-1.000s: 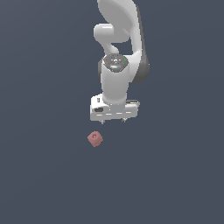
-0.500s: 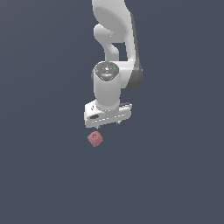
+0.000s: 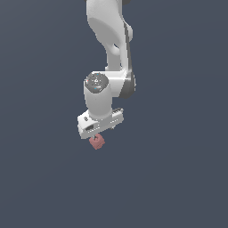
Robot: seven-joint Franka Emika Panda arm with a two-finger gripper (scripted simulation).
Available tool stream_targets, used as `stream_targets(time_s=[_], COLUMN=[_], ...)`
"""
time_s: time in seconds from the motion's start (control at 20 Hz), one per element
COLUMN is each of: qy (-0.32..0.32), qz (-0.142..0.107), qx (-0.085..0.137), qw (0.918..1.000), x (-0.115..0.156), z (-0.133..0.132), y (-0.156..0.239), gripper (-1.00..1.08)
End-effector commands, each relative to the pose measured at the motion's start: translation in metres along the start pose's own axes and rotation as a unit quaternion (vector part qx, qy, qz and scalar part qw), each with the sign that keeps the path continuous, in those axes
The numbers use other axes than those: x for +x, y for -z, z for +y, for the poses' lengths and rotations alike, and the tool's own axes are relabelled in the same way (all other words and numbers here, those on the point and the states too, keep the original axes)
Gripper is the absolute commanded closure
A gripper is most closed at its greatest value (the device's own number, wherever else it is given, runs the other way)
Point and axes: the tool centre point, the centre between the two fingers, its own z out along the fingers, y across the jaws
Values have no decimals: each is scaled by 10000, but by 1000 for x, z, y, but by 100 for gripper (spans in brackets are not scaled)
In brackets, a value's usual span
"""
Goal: Pick up the object and move it to a goal position.
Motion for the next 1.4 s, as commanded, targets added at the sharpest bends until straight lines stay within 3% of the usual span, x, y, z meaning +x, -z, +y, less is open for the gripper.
stream_targets(time_s=[0.0, 0.6, 1.05, 1.35], qy=[273, 1067, 1144, 1156], qz=[1, 14, 15, 16], qx=[9, 40, 44, 44], qw=[9996, 9943, 9934, 9933], x=[-2, -11, -12, -13], z=[9, 34, 37, 36], y=[-7, -28, -32, -56], gripper=[-92, -92, -92, -92])
